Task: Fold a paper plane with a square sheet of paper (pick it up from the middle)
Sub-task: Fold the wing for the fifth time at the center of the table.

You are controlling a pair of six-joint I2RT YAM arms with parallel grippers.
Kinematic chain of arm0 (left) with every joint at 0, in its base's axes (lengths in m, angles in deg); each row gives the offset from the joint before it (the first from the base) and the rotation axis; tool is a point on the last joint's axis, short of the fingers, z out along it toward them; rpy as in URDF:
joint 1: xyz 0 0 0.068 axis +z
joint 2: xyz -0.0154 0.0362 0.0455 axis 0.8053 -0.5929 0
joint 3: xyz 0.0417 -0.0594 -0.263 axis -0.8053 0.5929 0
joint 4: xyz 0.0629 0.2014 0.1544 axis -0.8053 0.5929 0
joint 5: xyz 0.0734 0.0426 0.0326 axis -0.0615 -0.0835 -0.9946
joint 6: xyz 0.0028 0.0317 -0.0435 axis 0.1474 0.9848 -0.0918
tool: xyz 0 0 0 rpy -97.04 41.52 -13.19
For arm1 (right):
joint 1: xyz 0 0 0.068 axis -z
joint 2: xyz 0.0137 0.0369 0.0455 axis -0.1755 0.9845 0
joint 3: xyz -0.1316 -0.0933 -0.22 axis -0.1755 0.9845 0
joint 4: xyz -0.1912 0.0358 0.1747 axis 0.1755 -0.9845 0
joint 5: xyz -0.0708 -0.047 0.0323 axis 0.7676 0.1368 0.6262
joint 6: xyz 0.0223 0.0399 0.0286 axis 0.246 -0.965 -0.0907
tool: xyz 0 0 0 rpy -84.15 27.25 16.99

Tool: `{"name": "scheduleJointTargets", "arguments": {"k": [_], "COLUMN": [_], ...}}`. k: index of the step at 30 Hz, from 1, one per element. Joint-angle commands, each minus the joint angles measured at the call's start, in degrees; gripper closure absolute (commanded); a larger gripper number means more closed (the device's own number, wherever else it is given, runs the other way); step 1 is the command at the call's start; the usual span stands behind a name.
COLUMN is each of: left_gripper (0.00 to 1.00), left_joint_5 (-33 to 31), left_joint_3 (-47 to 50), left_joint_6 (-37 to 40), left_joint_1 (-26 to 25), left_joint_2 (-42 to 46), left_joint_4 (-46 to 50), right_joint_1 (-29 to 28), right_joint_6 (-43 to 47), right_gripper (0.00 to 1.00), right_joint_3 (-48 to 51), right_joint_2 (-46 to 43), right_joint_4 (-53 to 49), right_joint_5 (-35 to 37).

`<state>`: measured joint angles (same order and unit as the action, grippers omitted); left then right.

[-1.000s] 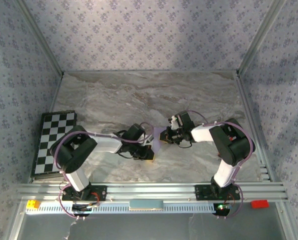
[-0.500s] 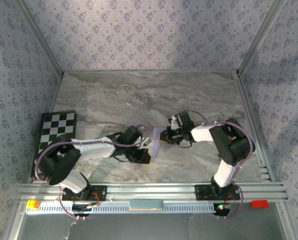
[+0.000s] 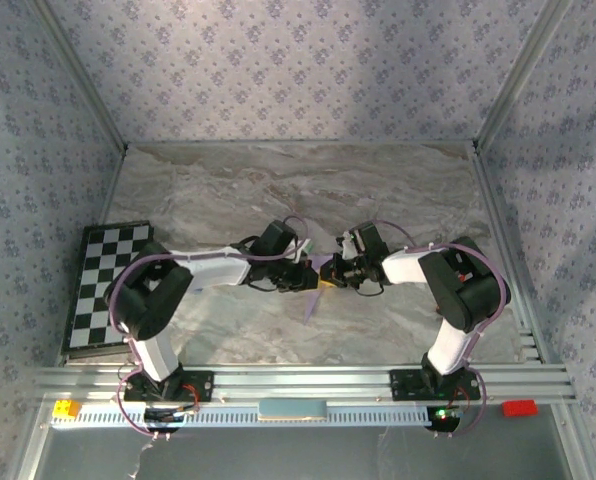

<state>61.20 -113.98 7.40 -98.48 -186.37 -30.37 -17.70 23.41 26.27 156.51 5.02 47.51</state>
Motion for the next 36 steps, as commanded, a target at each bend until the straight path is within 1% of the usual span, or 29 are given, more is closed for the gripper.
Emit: {"name": "scheduleJointTargets", "arguments": {"k": [1, 5, 8, 13, 16, 19, 22, 24, 28, 32, 36], "left_gripper": [1.0, 1.0, 1.0, 1.0, 1.0, 1.0, 1.0, 1.0, 1.0, 1.0, 1.0], "left_joint_5": [-1.24, -2.27, -4.78, -6.23, -5.69, -4.24, -1.68, -0.67, -0.26, -0.34, -0.33], "left_joint_3": [-1.45, -1.93, -1.48, 3.06, 6.67, 9.67, 10.68, 10.6, 9.43, 8.76, 8.76], "left_joint_6": [-0.53, 0.43, 1.74, 3.05, 5.25, 8.22, 11.27, 12.87, 14.19, 14.41, 14.2], "left_joint_1": [-0.1, -0.27, -0.49, -0.61, -0.64, -0.61, -0.6, -0.65, -0.56, -0.44, -0.25], "left_joint_2": [-2.44, -4.79, -5.87, -5.82, -5.93, -5.67, -5.57, -5.66, -6.08, -6.37, -6.27], "left_joint_4": [-0.02, 1.21, 4.17, 5.22, 5.2, 4.85, 5.1, 5.62, 6.69, 7.3, 7.26], "right_joint_1": [-1.28, -1.28, -1.28, -0.95, -0.34, 0.52, 0.76, 0.38, -1.95, -4.11, -5.03], "right_joint_6": [0.11, -0.12, -0.31, -0.52, 0.26, 1.46, 3.01, 2.97, 2.42, 1.97, 1.87], "right_gripper": [0.93, 0.93, 0.93, 0.92, 0.9, 0.89, 0.89, 0.89, 0.91, 0.92, 0.92], "right_joint_3": [1.89, 2.02, 1.99, 1.72, 1.35, 1.61, 2.29, 3.36, 4.3, 4.22, 3.97], "right_joint_2": [3.55, 3.55, 3.25, 0.74, -3.61, -10.22, -15.06, -16.46, -15.41, -12.38, -9.4], "right_joint_4": [-2.68, -2.26, -1.91, -2.18, -4.36, -7.38, -9.22, -8.42, -6.13, -4.11, -2.57], "right_joint_5": [7.53, 7.19, 6.93, 6.34, 6.51, 8.02, 8.55, 8.31, 8.3, 8.46, 8.48]}}
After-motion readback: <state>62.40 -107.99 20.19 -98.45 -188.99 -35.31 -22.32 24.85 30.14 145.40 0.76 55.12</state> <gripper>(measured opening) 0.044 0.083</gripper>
